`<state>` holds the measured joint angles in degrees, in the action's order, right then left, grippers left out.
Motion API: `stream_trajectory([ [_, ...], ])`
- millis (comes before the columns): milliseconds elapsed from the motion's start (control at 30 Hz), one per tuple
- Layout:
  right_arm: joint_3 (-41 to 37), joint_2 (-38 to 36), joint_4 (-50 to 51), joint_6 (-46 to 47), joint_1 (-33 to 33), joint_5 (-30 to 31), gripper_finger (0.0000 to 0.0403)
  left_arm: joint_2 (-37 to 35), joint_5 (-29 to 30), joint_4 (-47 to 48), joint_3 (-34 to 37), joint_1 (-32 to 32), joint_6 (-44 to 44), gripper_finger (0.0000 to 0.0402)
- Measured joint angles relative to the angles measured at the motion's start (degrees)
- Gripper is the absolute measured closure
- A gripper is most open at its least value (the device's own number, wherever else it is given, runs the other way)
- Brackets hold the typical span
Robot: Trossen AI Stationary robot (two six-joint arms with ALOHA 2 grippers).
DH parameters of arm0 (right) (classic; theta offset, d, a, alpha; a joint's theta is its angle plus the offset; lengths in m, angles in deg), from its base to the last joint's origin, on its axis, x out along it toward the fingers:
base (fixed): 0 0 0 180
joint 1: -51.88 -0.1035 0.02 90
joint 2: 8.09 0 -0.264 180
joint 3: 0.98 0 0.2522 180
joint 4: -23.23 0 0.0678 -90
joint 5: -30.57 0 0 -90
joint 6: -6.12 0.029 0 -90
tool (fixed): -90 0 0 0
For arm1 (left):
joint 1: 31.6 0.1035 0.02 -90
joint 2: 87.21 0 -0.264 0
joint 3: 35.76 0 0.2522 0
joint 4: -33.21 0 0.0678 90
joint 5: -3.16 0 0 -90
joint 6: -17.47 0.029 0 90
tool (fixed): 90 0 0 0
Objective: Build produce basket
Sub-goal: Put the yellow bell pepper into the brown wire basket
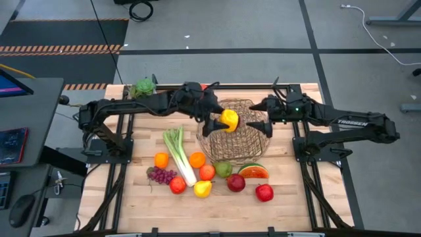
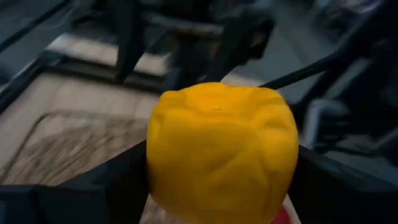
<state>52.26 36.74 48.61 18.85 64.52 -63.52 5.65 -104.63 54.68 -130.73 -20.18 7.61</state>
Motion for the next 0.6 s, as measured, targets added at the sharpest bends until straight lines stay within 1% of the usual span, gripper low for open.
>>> stream_trajectory([
  [200,0.00,-1.46,0.01,2.77,-4.35,0.00,0.0003,1.44,-8.39,-5.39,-0.09,3.15,-0.55,0.0083],
  [467,0.00,-1.41,0.13,3.44,-10.14,1.64,0.0003,6.74,-21.93,-13.28,-0.02,3.49,-1.61,0.0083],
  [600,0.00,-1.37,0.15,3.62,-11.54,1.68,0.0003,7.28,-25.74,-15.08,-0.02,3.55,-0.96,0.0083],
])
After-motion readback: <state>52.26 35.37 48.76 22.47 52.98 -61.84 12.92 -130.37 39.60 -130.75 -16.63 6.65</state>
